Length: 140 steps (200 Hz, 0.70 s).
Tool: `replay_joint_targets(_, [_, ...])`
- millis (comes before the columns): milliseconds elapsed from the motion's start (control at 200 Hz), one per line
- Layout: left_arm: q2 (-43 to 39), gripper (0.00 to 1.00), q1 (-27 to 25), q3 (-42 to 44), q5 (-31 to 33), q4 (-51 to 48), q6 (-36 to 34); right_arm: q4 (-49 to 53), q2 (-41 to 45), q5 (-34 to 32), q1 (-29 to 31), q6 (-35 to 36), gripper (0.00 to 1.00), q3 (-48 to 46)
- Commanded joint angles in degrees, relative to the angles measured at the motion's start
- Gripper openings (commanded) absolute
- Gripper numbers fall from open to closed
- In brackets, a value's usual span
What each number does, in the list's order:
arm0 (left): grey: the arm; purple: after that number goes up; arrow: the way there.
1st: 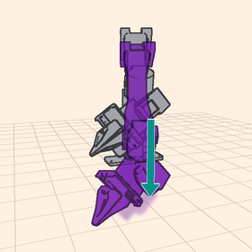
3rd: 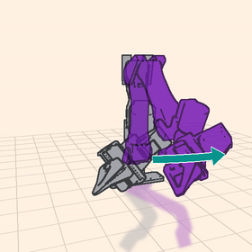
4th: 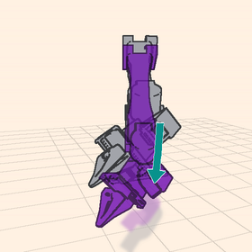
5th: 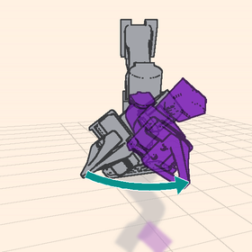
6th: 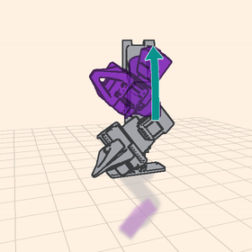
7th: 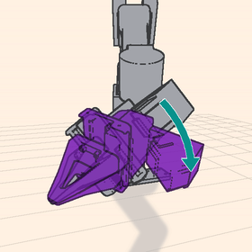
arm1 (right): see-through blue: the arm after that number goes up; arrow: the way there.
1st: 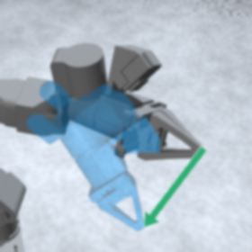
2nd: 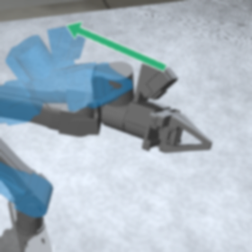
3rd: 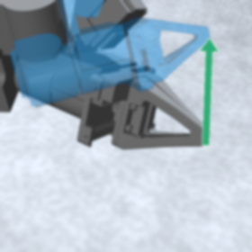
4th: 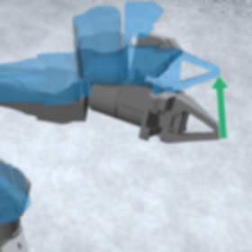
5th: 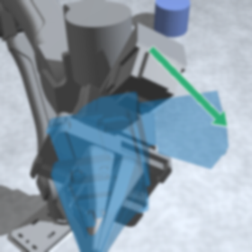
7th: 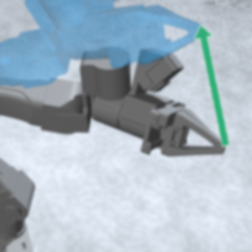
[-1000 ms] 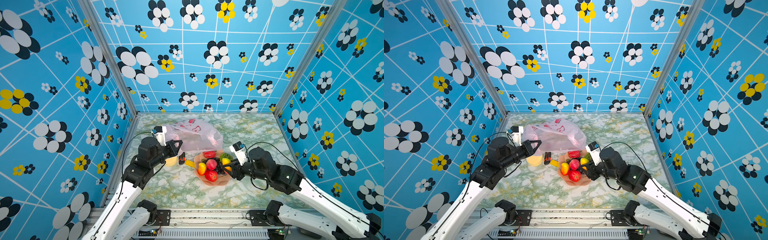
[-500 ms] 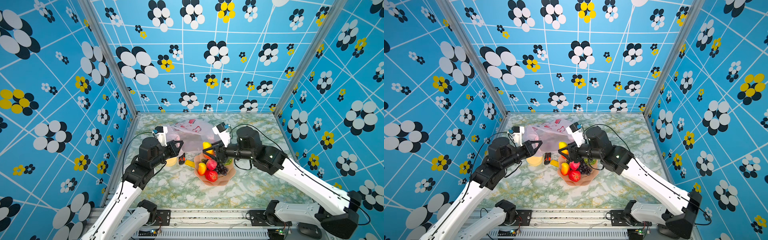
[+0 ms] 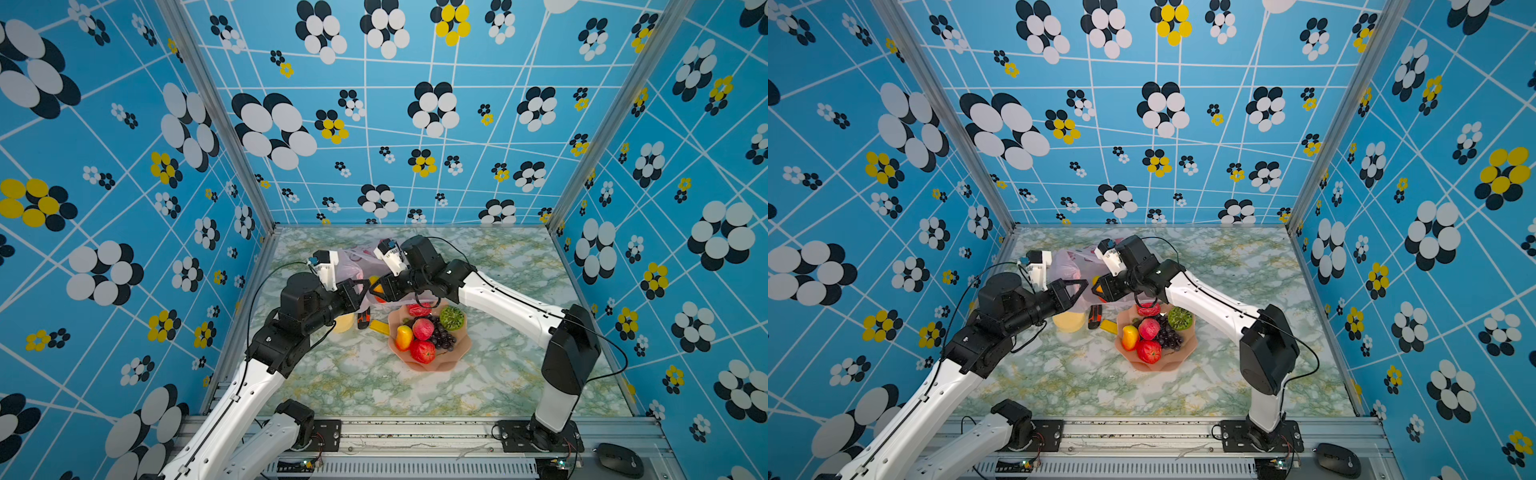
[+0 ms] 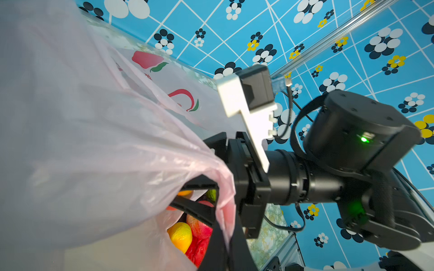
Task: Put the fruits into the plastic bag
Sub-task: 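Carry the mango with the right gripper into the bag opening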
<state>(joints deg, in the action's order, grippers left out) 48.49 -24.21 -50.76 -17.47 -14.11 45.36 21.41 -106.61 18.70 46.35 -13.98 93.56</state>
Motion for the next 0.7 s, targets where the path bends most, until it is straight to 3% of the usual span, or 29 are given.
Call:
replay_joint_targets(0, [0.9,0.00,-1.1,-2.1,0.6,1.7,0.4,2.6,-3.4,-2.4,-1.3,0.4,0.48,5.3])
replay_joint_targets(110, [1.5,0.00,-1.5,-2.1,0.7,2.1,0.6,2.4,-6.2,-7.2,-2.2,-0.7,0.52,9.0])
replay_joint_targets(230, [2.0,0.00,-1.8,-2.3,0.8,2.4,0.8,4.3,-9.0,-13.9,-3.4,-1.7,0.69,14.5])
replay_joint_targets(345, [2.0,0.00,-1.9,-2.3,1.2,2.2,0.8,5.3,-10.1,-13.8,-4.9,-2.9,0.82,18.2])
replay_joint_targets(695, [2.0,0.00,-1.9,-2.6,1.7,1.1,0.9,9.2,-5.7,-8.4,-5.3,-0.1,0.84,19.7])
